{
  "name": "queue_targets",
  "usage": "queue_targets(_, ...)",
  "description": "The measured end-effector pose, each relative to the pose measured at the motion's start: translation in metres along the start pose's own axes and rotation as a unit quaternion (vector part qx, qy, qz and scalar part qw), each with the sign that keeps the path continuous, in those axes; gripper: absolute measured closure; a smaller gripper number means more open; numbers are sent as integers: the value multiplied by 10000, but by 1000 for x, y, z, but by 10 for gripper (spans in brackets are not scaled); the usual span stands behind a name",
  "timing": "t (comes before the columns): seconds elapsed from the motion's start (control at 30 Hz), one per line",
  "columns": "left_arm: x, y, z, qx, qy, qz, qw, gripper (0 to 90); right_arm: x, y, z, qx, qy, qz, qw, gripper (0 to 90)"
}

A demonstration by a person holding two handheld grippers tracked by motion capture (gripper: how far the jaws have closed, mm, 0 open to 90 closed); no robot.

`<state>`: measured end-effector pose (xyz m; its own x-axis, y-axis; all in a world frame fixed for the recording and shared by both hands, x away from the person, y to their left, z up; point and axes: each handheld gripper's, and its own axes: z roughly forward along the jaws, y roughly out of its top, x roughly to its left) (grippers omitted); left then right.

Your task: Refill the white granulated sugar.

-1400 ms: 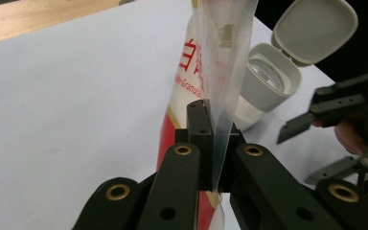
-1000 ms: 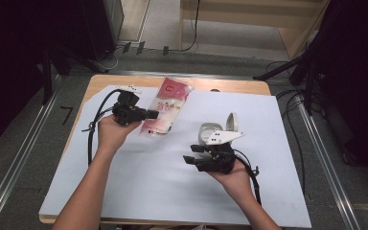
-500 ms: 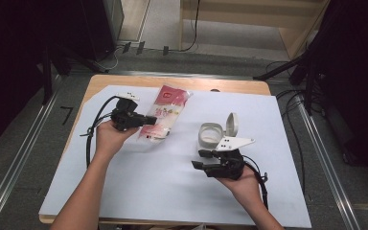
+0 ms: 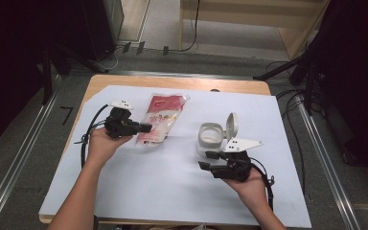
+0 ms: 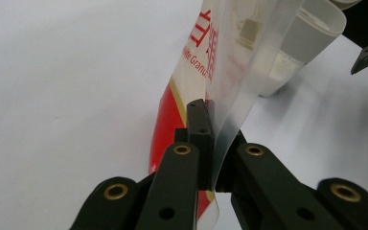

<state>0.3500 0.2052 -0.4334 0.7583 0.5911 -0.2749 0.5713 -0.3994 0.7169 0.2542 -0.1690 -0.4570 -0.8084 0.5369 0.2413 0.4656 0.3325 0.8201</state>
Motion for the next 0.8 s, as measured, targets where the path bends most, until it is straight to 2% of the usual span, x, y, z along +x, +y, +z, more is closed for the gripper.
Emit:
queue_targets(0.23, 1, -13, -7, 98, 47, -44, 9999, 897, 0, -1, -3, 50, -24, -17, 10000, 509)
queue_targets(0.47, 2, -21, -10, 155, -49, -70, 9998, 890, -1, -5, -8, 140, -62, -3, 9999, 510)
queue_targets(0.8, 4, -26, -15, 89, -119, -162, 9998, 843, -5, -9, -10, 183, -164, 95, 9997, 511)
